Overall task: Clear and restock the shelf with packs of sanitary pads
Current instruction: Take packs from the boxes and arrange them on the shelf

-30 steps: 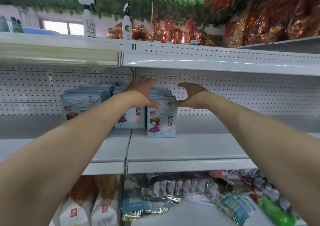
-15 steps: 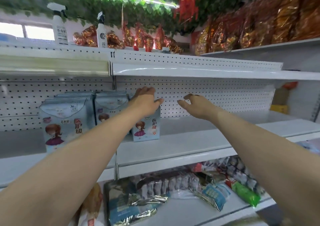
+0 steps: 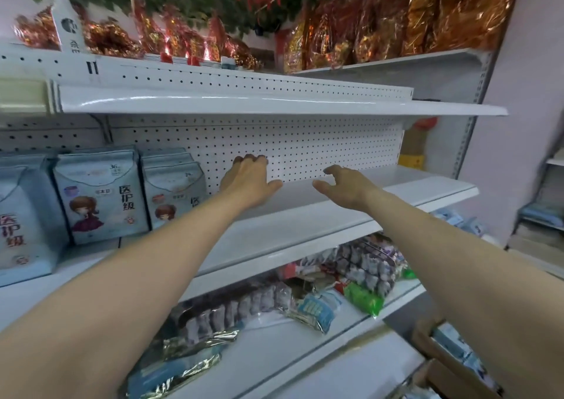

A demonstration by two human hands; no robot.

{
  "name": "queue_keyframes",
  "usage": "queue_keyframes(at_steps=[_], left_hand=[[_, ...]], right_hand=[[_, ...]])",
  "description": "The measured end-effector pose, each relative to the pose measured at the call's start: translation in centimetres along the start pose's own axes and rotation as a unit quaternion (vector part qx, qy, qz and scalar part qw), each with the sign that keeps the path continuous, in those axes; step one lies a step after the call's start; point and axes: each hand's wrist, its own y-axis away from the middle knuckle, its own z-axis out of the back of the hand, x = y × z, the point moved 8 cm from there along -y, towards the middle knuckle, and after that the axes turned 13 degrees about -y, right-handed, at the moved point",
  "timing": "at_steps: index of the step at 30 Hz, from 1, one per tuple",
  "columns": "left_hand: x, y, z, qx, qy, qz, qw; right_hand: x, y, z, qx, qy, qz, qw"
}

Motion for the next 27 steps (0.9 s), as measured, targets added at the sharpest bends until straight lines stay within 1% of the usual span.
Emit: queue_keyframes(at_steps=[7,12,20,27], left_hand=[[-9.7,-1.5,-3.5,0.014,0.016,0.001,1.0],[-19.4,-2.5,-6.9,0.03,0.054,-0.01,0.998],[-35.5,-2.9,-13.8,0.062,0.081,-0.042,0.994],[-46.6,-1.5,-20.4,0.122,0.103,-0.062,0.985]], right_hand=[[-9.7,0.7,5.8,-0.033,0.016,-0.022,0.999],[-18.5,1.9,10.6,-0.032,0.042,-0.027,0.998],[-34.2,5.5,17.0,-0.019,0.05,-0.098,0.994],[-46.4,9.8,19.2,-0.021,0.045,-0.166,0.985]])
